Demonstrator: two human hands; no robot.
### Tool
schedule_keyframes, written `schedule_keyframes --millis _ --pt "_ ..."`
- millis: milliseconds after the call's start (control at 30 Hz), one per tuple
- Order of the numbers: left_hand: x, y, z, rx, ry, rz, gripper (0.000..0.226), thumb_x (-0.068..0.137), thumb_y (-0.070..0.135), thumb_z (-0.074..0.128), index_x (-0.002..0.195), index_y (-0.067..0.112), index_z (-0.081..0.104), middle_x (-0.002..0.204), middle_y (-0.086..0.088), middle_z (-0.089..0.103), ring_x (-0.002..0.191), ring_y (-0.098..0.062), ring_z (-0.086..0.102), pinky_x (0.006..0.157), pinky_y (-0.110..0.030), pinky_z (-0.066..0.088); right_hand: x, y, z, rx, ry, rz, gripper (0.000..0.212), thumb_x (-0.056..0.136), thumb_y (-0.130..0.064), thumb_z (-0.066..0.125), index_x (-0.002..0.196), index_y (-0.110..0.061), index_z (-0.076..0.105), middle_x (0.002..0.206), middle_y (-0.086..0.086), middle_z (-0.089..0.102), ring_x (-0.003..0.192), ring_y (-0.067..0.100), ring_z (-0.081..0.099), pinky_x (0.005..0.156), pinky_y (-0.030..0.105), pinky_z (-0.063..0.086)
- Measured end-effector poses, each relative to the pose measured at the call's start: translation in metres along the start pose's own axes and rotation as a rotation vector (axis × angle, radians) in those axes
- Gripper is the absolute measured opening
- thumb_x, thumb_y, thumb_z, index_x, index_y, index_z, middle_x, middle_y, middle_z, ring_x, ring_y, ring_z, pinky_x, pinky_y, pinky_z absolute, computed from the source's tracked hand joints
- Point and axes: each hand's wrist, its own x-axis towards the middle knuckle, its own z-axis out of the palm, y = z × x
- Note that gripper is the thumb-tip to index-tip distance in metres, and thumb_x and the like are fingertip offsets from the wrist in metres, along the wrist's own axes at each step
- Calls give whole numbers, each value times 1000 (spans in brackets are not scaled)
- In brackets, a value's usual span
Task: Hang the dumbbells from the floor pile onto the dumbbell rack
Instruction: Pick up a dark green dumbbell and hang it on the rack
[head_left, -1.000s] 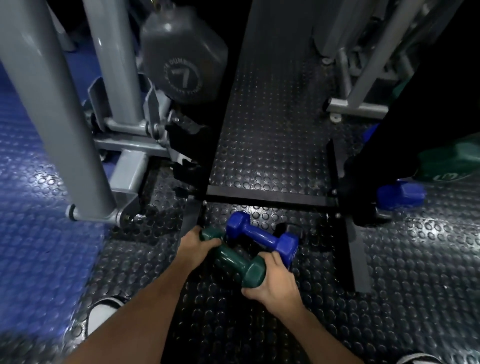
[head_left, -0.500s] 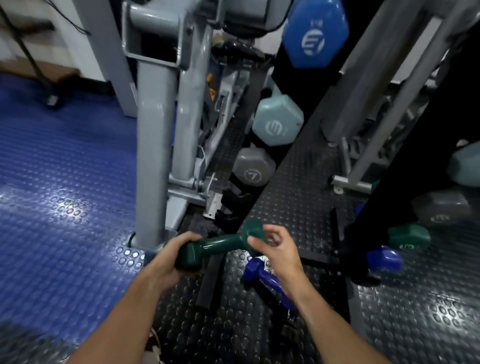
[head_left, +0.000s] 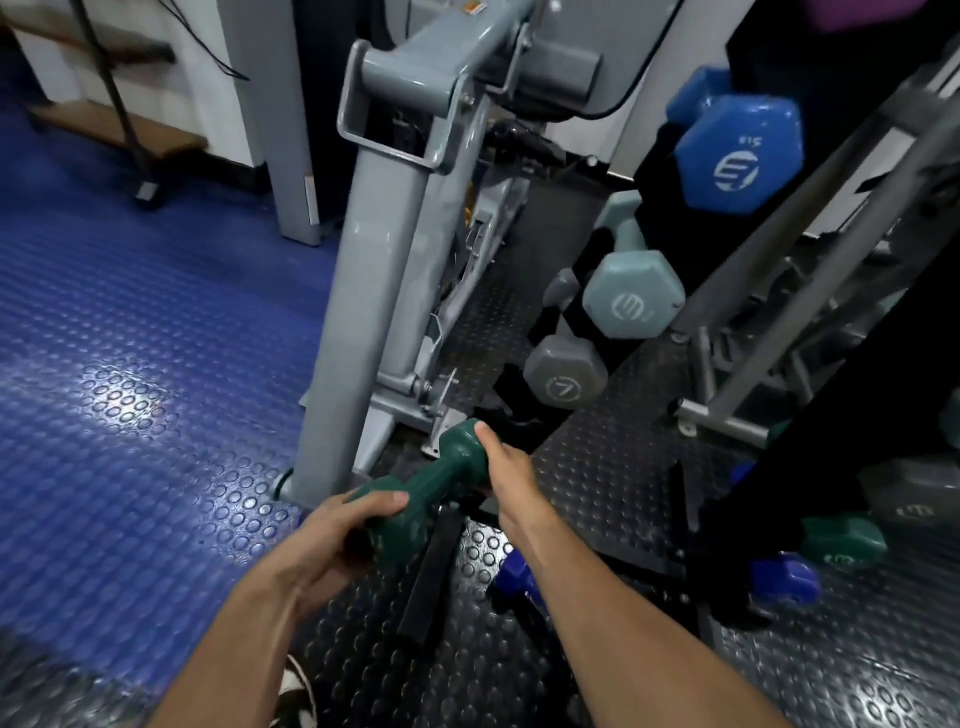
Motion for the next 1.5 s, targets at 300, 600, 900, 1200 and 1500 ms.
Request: schedule_keyframes --millis 300,600,900,1200,1500 --pt "28 -8 27 -372 336 264 81 43 24 89 117 1 67 102 -23 71 81 -32 69 67 -42 59 13 1 -40 -82 34 152 28 105 -13 49 116 4 69 104 20 76 84 25 75 66 25 60" --pt "73 29 65 -275 376 505 62 42 16 90 98 12 63 86 -11 69 73 -24 66 63 -36 55 22 -59 -79 398 244 -124 31 110 -35 38 106 -30 68 98 -7 70 92 11 61 97 33 43" --pt "115 27 121 -227 326 480 53 51 2 86 98 8 63 74 -4 70 57 -15 65 50 -27 53 42 -55 -94 442 101 -151 32 110 -37 36 102 -34 66 86 -18 73 82 3 57 83 23 43" --pt "139 15 138 -129 317 493 55 46 8 87 95 13 64 86 -12 69 71 -24 67 63 -35 58 39 -52 -106 398 -53 -162 43 109 -47 30 127 -27 63 123 -5 71 121 11 62 118 35 36" --pt "143 3 123 449 313 598 71 44 29 95 105 39 60 104 3 73 96 -21 71 86 -48 61 36 -49 -111 371 -110 -153 49 109 -49 23 124 -29 65 135 -2 69 130 12 58 117 37 36"
